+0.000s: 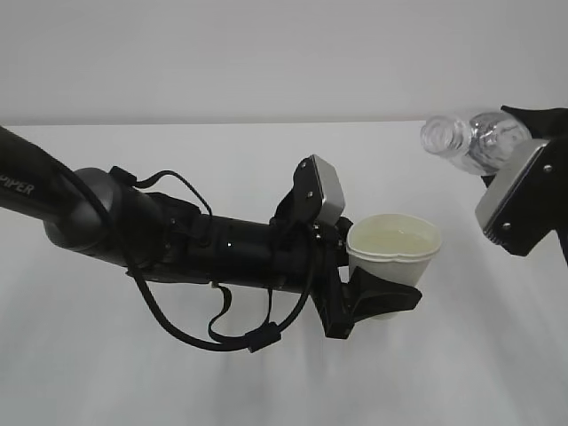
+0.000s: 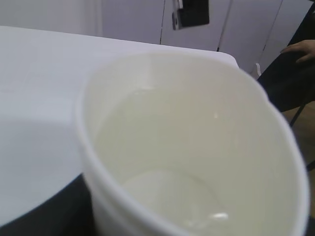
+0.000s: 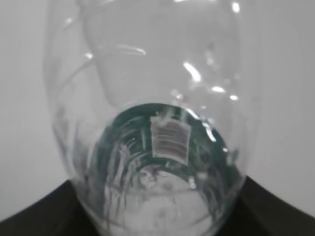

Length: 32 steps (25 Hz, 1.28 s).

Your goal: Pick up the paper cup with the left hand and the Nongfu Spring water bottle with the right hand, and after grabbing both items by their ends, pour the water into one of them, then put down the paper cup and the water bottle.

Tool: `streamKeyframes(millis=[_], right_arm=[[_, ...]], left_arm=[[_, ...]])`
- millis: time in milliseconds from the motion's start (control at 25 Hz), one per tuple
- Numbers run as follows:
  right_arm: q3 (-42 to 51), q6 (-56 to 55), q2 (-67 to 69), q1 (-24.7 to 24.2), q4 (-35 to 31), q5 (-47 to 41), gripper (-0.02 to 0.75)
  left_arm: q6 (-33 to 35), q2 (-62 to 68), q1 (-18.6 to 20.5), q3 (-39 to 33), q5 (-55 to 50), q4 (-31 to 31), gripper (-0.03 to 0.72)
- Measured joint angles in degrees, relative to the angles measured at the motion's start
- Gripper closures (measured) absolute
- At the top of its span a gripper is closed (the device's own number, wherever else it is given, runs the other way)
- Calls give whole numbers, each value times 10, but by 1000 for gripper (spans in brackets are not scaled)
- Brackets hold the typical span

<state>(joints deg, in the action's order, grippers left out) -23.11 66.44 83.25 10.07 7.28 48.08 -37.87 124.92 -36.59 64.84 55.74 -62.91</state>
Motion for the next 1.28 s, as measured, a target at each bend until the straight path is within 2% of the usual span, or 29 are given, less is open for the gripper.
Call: streamKeyframes(millis=[280,480,800,960,1280], right_arm=[[0,-163,0,0,-1,25,292],[2,-335,0,0,-1,38,292],[33,-532,39,0,-11,157,292],[35,-585,64,0,-16,159,292],[35,-608,104,0,-16,163,292]], left_arm=[[0,0,2,0,-1,0,246],[0,0,7,0,-7,0,246],[0,0,8,0,-40,-15,247],[0,0,8,0,-42,-22,247],[0,0,8,0,-42,-23,248]])
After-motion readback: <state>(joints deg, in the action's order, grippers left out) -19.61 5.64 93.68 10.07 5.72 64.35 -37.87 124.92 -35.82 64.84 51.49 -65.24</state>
